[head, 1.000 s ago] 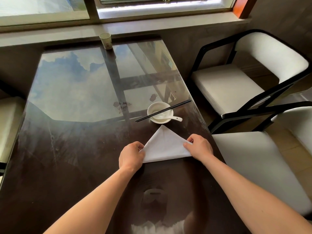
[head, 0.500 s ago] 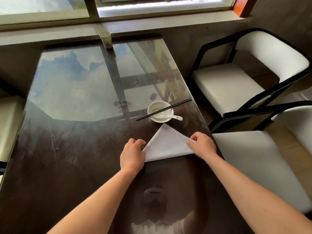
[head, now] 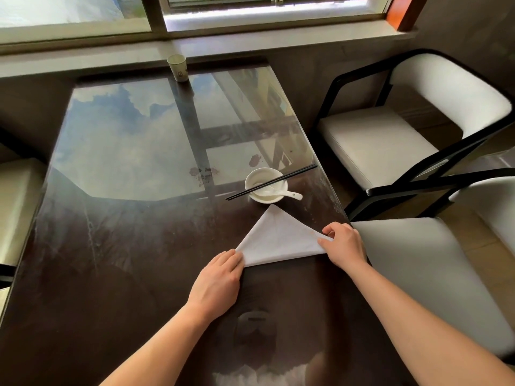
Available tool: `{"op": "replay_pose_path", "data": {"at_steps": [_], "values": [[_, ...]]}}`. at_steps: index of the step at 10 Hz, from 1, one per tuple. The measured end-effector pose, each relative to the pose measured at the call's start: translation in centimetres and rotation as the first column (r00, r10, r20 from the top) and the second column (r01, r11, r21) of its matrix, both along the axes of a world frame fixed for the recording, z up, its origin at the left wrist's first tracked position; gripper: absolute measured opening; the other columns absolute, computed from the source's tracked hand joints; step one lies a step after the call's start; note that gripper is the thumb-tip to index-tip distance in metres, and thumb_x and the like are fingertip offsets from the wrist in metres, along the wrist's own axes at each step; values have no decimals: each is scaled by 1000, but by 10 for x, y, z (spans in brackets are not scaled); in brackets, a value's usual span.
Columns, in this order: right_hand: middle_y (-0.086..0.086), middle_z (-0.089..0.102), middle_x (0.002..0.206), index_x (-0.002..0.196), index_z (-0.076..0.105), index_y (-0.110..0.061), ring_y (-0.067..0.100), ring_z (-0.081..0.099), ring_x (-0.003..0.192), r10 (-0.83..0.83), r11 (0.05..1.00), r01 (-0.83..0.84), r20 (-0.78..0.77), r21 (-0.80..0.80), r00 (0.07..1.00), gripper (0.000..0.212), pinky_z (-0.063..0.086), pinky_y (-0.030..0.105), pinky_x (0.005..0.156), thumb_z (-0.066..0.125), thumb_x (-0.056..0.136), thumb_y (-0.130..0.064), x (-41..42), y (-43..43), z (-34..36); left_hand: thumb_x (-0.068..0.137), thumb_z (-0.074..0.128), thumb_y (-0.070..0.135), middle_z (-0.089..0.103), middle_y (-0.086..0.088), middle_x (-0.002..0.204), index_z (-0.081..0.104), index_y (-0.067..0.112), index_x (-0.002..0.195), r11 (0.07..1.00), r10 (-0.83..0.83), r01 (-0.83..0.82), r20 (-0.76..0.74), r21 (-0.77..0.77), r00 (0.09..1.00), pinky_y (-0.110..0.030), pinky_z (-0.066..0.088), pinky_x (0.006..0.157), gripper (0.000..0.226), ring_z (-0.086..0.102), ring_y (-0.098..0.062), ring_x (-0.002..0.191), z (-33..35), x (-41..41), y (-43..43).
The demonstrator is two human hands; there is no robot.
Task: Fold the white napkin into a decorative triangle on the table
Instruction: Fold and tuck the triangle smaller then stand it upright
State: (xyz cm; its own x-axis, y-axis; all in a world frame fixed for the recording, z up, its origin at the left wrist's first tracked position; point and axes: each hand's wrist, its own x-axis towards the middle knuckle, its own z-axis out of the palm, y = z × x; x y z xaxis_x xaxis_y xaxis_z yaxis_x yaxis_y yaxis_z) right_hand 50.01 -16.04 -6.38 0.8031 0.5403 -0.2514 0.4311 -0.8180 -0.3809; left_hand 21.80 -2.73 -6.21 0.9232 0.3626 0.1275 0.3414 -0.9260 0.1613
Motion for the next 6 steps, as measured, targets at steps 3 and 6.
{"op": "replay_pose_path", "data": {"at_steps": [3, 6], "values": [[2, 62, 101, 107, 70, -21, 26, 57, 101, -71, 996, 70, 13, 55, 997, 30, 48, 35, 79, 75, 84, -41, 9, -21, -2, 101, 37, 37, 11, -5, 164, 19, 12, 157, 994, 7, -39, -281, -107, 960, -42, 5, 124, 64, 9, -22, 153, -15, -20, -8], [4, 63, 100, 106, 67, -20, 26, 58, 99, -98, 994, 98, 5, 37, 995, 38, 51, 37, 78, 65, 89, -54, 6, -29, 6, 93, 6, 71, -19, 3, 163, -15, 22, 154, 981, 130, -170, -329, -95, 935, -36, -11, 122, 81, -21, -15, 149, -14, -39, -10]]}}
